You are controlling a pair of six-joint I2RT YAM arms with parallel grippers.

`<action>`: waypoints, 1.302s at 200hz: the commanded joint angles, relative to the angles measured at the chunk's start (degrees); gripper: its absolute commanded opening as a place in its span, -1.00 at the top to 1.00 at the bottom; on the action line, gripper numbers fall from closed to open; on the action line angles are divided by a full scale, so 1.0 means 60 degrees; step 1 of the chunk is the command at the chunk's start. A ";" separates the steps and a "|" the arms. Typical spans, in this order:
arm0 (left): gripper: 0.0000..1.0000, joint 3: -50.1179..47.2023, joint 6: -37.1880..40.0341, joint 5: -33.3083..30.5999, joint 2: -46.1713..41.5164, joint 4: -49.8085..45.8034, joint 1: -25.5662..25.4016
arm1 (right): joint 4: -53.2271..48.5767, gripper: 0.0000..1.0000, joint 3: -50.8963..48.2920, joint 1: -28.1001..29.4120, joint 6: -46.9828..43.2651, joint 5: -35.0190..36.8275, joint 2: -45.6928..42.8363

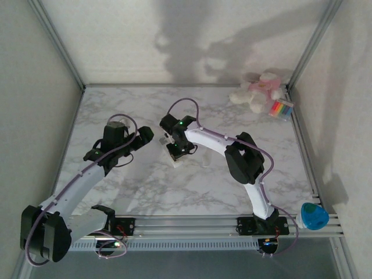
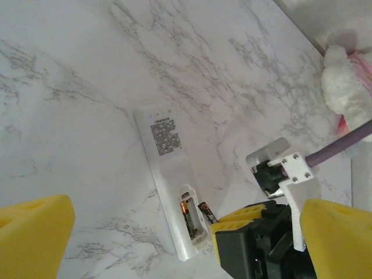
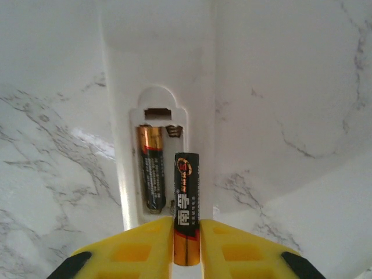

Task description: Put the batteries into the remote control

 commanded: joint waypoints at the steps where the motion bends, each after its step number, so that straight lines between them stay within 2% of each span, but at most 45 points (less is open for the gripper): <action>1: -0.99 -0.0087 0.0302 -0.0072 -0.0300 -0.0120 0.0056 | -0.0171 0.61 -0.0023 0.0005 0.0254 -0.0124 0.0053; 56: -0.99 -0.0141 0.0289 -0.0207 -0.0378 -0.0222 0.0060 | -0.0173 0.62 0.0196 0.0006 0.0227 -0.0189 0.0338; 77: -0.99 -0.0148 0.0264 -0.0252 -0.0365 -0.0225 0.0056 | -0.0132 0.73 0.0219 0.0020 0.0275 -0.0131 0.0293; 120: -0.99 -0.0216 0.0216 -0.0256 -0.0319 -0.0134 0.0058 | -0.0149 0.67 0.0259 0.0020 0.0316 -0.0188 0.0200; 260: -0.99 -0.0226 0.0245 -0.0208 -0.0185 -0.0055 0.0063 | 0.0003 0.68 -0.0265 0.0272 0.0726 -0.0186 -0.0141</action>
